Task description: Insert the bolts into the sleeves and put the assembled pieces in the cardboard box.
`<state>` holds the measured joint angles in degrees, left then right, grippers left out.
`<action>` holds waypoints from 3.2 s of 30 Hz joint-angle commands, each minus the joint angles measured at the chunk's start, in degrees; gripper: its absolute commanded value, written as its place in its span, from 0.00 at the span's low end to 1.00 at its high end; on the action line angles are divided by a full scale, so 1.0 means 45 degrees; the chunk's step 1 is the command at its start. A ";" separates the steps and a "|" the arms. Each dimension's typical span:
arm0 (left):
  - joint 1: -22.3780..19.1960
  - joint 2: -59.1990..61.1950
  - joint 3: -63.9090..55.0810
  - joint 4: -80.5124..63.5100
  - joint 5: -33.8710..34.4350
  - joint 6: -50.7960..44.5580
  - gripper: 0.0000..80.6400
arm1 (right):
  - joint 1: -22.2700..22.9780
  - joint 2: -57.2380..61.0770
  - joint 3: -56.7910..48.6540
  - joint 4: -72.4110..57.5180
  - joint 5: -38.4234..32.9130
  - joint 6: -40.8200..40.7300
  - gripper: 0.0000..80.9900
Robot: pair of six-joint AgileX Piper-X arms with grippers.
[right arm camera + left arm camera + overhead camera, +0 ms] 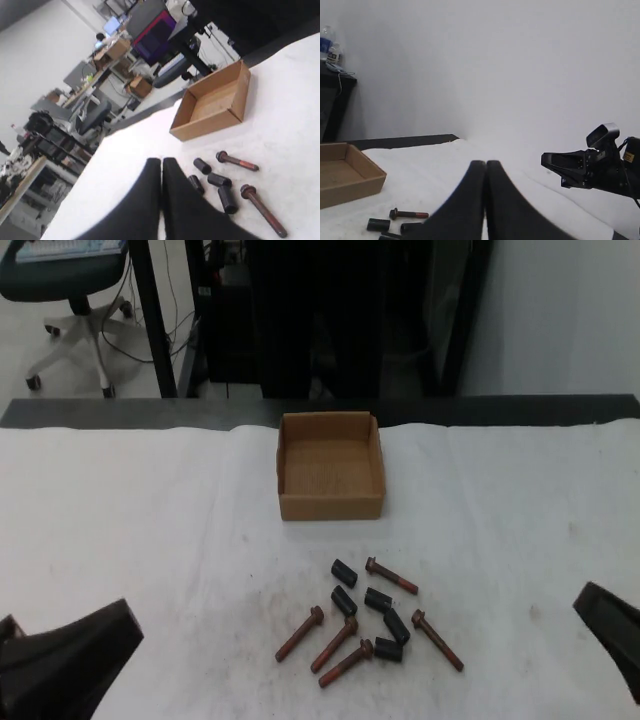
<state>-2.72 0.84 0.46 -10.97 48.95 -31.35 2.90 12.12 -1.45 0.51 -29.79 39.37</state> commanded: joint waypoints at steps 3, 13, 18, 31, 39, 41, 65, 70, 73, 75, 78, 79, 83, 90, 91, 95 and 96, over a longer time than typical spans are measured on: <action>-0.0039 0.1704 -0.0614 -0.0669 -0.0553 -0.0162 0.00 | -0.0048 0.3267 -0.2885 0.1270 -0.0335 -0.3259 0.01; -0.0376 0.9185 -0.5891 0.0091 -0.1407 0.3894 0.00 | -0.0048 0.8846 -0.9342 0.8287 0.2542 -1.0082 0.01; -0.1000 1.3355 -1.0342 0.7716 -0.2512 0.6789 0.00 | -0.0048 1.0015 -0.9889 0.7808 0.2559 -1.0205 0.09; -0.6006 2.0162 -1.4198 1.4590 -0.6414 1.0165 0.07 | -0.0048 1.1206 -0.9889 0.7461 0.2653 -1.0309 0.30; -0.7175 2.0456 -1.4419 1.3375 -0.5092 1.0169 0.75 | -0.0048 1.1209 -0.9889 0.7638 0.2653 -0.9775 0.30; -0.7213 2.0456 -1.4484 1.3110 -0.6393 1.0169 0.71 | -0.0011 1.1209 -0.9889 0.7840 0.2653 -0.9775 0.30; -0.8069 2.2312 -1.4478 1.2100 -1.0878 1.0872 0.44 | 0.0508 1.1209 -0.9889 0.8132 0.2994 -0.9802 0.30; -0.8069 2.2732 -1.4478 1.1990 -1.0601 1.0872 0.44 | 0.0508 1.1209 -0.9889 0.8132 0.2994 -0.9802 0.30; -0.8069 2.2904 -1.4478 1.1842 -1.0607 1.0872 0.44 | 0.0508 1.1209 -0.9889 0.8132 0.2994 -0.9802 0.30; -0.8069 2.2920 -1.4478 1.1642 -1.0607 1.0872 0.44 | 0.0508 1.1209 -0.9889 0.8132 0.2994 -0.9802 0.30; -0.8069 2.2920 -1.4478 1.1252 -1.0607 1.0872 0.44 | 0.0508 1.1209 -0.9889 0.8132 0.2994 -0.9802 0.30; -0.8069 2.2920 -1.4478 1.1124 -1.0607 1.0872 0.44 | 0.0508 1.1209 -0.9889 0.8132 0.2994 -0.9802 0.30; -0.8069 2.2943 -1.4478 1.0585 -1.0589 1.1016 0.44 | 0.0508 1.1209 -0.9889 0.8163 0.2994 -0.9802 0.30; -0.8069 2.3158 -1.4478 1.0730 -1.0589 1.1258 0.44 | 0.0508 1.1209 -0.9889 0.8163 0.2994 -0.9802 0.30; -0.8069 2.3225 -1.4478 1.0775 -1.0589 1.1258 0.44 | 0.0508 1.1209 -0.9889 0.8163 0.2994 -0.9802 0.30; -0.8069 2.3524 -1.4478 1.0857 -1.0589 1.1227 0.44 | 0.0508 1.1209 -0.9889 0.8163 0.2994 -0.9802 0.30; -0.8069 2.3611 -1.4478 1.0886 -1.0589 1.1188 0.44 | 0.0508 1.1209 -0.9889 0.8163 0.2994 -0.9802 0.30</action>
<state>-38.83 106.57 -64.27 37.63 1.33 18.93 5.11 62.79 -45.38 36.89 -16.28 -4.70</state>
